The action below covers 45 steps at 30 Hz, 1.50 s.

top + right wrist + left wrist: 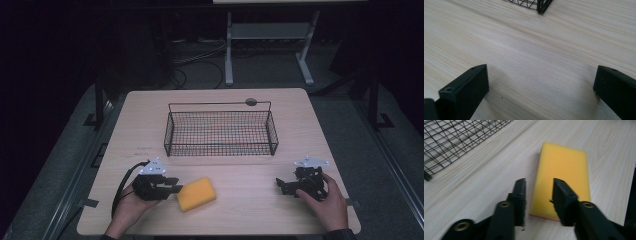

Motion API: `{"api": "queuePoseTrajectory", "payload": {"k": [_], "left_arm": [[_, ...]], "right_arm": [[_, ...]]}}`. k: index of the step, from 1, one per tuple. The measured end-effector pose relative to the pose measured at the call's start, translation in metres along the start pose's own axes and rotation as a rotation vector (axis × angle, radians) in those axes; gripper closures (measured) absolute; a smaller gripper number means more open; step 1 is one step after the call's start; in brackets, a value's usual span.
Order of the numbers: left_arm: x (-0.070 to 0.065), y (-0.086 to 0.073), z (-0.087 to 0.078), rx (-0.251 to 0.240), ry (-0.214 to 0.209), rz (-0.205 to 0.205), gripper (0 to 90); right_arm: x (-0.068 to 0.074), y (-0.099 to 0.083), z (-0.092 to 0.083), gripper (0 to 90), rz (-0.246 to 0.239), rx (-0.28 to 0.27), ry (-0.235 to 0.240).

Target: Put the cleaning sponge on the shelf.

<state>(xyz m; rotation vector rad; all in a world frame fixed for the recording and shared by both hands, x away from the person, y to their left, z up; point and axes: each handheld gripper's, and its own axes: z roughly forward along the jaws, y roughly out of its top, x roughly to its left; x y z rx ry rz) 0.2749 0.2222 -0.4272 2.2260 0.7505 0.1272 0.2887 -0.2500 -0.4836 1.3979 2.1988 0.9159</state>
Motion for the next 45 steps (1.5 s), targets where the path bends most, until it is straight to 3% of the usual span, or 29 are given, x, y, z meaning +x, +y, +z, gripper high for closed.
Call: {"api": "queuePoseTrajectory", "payload": {"k": [1, 2, 5, 9, 14, 17, 27, 37, 45], "left_arm": [[0.0, 0.001, 0.0, 0.005, -0.005, -0.006, 52.7], [0.0, 0.002, 0.0, 0.013, -0.002, 0.001, 52.7], [0.0, 0.005, 0.002, 0.035, -0.014, -0.002, 41.7], [-0.003, 0.01, 0.008, 0.088, -0.023, 0.025, 25.1], [-0.01, 0.018, 0.018, 0.15, -0.02, 0.07, 13.8], [-0.014, 0.023, 0.023, 0.167, -0.028, 0.1, 12.9], [-0.027, 0.035, 0.047, 0.235, -0.039, 0.142, 12.8], [-0.036, 0.036, 0.068, 0.276, -0.028, 0.172, 13.0], [-0.038, 0.033, 0.075, 0.301, -0.015, 0.19, 14.3]], "right_arm": [[0.0, 0.0, 0.0, 0.0, 0.0, 0.0, 0.0], [0.0, 0.0, 0.0, 0.0, 0.0, 0.0, 0.0], [0.0, 0.0, 0.0, 0.0, 0.0, 0.0, 0.0], [0.0, 0.0, 0.0, 0.0, 0.0, 0.0, 0.0], [0.0, 0.0, 0.0, 0.0, 0.0, 0.0, 0.0], [0.0, 0.0, 0.0, 0.0, 0.001, 0.0, -0.001], [0.0, 0.0, 0.0, 0.0, 0.001, 0.001, -0.002], [0.0, 0.0, 0.0, 0.0, 0.002, 0.001, -0.002], [0.0, 0.0, 0.0, 0.0, 0.002, 0.001, -0.002]]}}
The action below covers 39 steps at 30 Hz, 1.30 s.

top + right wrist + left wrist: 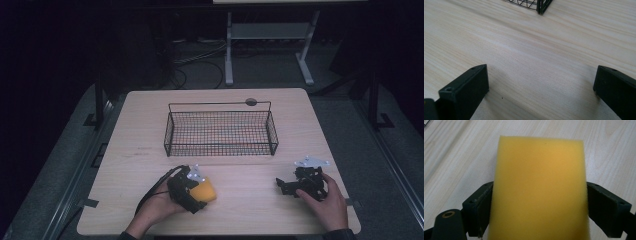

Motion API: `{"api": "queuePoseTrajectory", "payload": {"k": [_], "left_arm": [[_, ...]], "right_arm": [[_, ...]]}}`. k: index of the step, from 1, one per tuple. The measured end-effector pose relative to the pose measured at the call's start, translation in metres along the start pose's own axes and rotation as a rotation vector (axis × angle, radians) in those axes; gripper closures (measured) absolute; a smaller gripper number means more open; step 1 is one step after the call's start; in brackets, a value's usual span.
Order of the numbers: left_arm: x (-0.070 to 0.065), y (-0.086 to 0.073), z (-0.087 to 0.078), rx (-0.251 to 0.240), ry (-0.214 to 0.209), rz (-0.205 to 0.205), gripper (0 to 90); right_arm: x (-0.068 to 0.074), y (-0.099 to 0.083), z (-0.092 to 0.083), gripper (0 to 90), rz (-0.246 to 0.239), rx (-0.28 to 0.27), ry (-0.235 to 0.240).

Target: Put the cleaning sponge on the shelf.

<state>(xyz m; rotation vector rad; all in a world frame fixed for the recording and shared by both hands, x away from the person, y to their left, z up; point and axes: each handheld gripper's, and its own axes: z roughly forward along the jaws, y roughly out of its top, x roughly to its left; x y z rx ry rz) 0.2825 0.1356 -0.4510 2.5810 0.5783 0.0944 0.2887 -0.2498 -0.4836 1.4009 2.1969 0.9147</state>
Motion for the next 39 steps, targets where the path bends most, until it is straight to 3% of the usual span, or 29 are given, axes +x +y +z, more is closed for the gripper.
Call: {"api": "queuePoseTrajectory", "payload": {"k": [7, 14, 29, 39], "left_arm": [[-0.002, -0.001, 0.001, 0.004, 0.031, 0.016, 17.7], [-0.002, -0.001, 0.0, 0.002, 0.031, 0.018, 21.9], [0.005, 0.003, -0.015, -0.033, 0.008, -0.019, 22.1], [0.012, 0.009, -0.025, -0.027, 0.009, -0.035, 22.1]], "right_arm": [[0.0, 0.0, 0.0, 0.0, 0.001, 0.0, 0.0], [0.0, 0.0, 0.0, 0.0, 0.001, 0.0, 0.0], [0.0, 0.0, 0.0, 0.0, -0.001, 0.0, 0.0], [0.0, 0.0, 0.0, 0.0, -0.001, 0.0, 0.0]]}}
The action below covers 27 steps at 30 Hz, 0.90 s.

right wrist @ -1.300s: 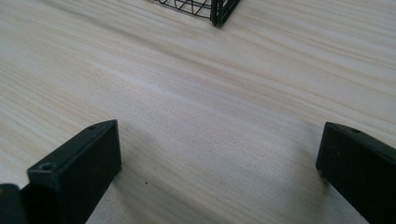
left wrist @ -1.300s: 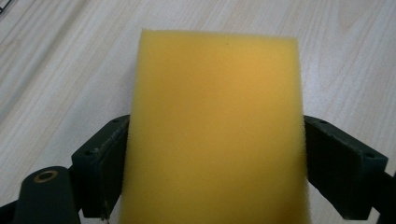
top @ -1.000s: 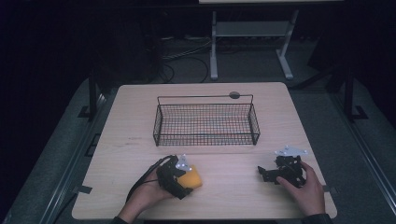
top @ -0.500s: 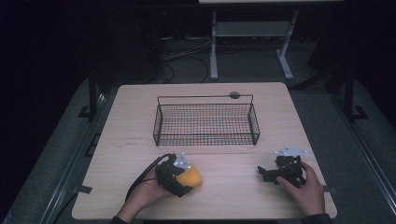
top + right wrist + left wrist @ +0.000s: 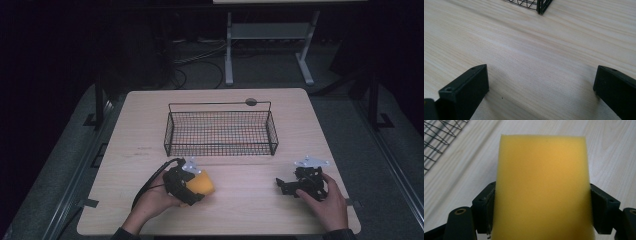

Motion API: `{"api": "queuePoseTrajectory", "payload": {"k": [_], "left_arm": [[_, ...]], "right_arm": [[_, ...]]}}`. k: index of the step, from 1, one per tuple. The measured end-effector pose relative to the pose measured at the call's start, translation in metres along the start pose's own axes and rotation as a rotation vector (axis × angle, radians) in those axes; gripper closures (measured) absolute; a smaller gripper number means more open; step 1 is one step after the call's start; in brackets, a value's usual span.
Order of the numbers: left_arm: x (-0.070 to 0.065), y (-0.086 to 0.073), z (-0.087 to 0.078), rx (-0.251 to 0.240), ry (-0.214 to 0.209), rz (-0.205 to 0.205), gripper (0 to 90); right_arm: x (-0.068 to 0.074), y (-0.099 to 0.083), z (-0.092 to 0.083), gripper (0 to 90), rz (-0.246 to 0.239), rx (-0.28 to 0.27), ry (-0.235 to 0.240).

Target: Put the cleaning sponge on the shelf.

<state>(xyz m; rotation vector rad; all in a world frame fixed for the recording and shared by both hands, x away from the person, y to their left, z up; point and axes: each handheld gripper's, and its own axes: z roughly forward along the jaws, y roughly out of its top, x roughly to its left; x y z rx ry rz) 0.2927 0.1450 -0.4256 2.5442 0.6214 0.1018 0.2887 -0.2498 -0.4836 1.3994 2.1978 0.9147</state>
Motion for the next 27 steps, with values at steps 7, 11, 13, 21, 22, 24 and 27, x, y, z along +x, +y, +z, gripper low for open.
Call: {"api": "queuePoseTrajectory", "payload": {"k": [7, 11, 13, 21, 22, 24, 27], "left_arm": [[0.005, 0.003, -0.009, -0.008, 0.003, -0.015, 22.1], [0.008, 0.005, -0.012, -0.012, 0.009, -0.026, 22.1], [0.01, 0.007, -0.015, -0.01, 0.009, -0.026, 22.2], [0.017, 0.015, -0.023, -0.01, 0.03, -0.027, 22.2], [0.018, 0.016, -0.024, -0.009, 0.032, -0.024, 22.2], [0.02, 0.017, -0.026, -0.013, 0.034, -0.025, 22.2], [0.022, 0.02, -0.028, -0.012, 0.034, -0.028, 22.2]], "right_arm": [[0.0, 0.0, 0.0, 0.0, 0.001, 0.0, 0.0], [0.0, 0.0, 0.0, 0.0, 0.002, 0.001, 0.0], [0.0, 0.0, 0.0, 0.0, 0.001, 0.0, 0.0], [0.0, 0.0, 0.0, 0.0, 0.001, 0.001, 0.0], [0.0, 0.0, 0.0, 0.0, 0.001, 0.0, 0.0], [0.0, 0.0, 0.0, 0.0, 0.0, 0.0, 0.0], [0.0, 0.0, 0.0, 0.0, 0.001, 0.0, 0.0]]}}
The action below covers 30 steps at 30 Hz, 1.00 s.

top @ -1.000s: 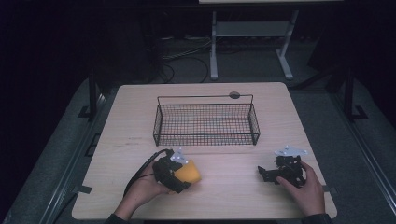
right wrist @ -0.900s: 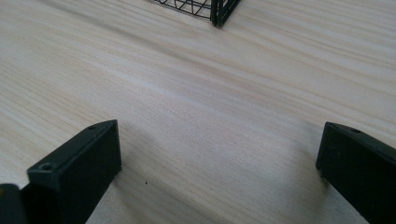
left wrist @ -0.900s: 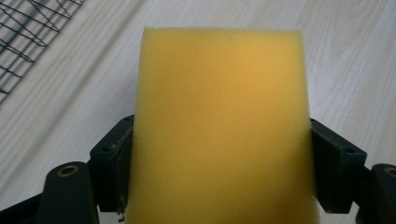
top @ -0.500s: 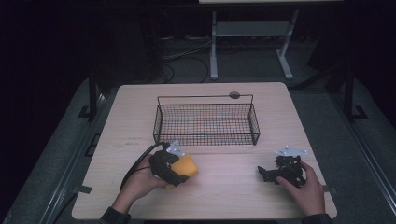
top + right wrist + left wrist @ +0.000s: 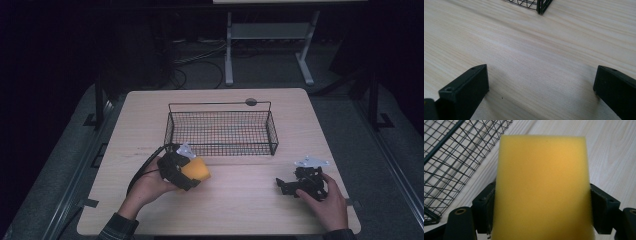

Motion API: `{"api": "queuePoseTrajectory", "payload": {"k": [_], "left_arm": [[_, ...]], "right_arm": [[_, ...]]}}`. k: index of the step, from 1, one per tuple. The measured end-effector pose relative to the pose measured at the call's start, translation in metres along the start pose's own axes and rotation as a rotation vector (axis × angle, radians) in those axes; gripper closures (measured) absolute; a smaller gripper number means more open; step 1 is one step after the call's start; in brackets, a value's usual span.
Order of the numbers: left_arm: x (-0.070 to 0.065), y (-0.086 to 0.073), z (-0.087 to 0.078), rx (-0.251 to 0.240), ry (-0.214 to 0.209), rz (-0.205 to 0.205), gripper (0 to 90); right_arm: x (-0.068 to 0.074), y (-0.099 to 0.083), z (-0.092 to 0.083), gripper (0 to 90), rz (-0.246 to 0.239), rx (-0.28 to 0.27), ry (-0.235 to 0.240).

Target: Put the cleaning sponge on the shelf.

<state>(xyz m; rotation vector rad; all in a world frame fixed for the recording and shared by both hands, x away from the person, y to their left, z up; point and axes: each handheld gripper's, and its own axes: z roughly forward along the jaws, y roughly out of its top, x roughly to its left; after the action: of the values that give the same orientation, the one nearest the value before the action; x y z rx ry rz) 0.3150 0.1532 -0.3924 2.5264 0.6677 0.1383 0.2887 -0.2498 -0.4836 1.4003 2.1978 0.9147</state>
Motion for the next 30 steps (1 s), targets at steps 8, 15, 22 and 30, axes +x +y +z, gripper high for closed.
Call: {"api": "queuePoseTrajectory", "payload": {"k": [8, 15, 22, 30], "left_arm": [[0.008, 0.007, -0.007, 0.008, 0.011, 0.004, 22.2], [0.016, 0.014, -0.014, 0.005, 0.018, -0.006, 22.2], [0.027, 0.021, -0.02, 0.003, 0.032, -0.017, 22.2], [0.038, 0.029, -0.024, -0.003, 0.045, -0.027, 22.2]], "right_arm": [[0.0, 0.0, 0.0, 0.0, -0.001, 0.0, 0.0], [0.0, 0.0, 0.0, 0.0, 0.0, 0.0, 0.0], [0.0, 0.0, 0.0, 0.0, 0.001, 0.0, 0.001], [0.0, 0.0, 0.0, 0.0, -0.001, -0.001, 0.001]]}}
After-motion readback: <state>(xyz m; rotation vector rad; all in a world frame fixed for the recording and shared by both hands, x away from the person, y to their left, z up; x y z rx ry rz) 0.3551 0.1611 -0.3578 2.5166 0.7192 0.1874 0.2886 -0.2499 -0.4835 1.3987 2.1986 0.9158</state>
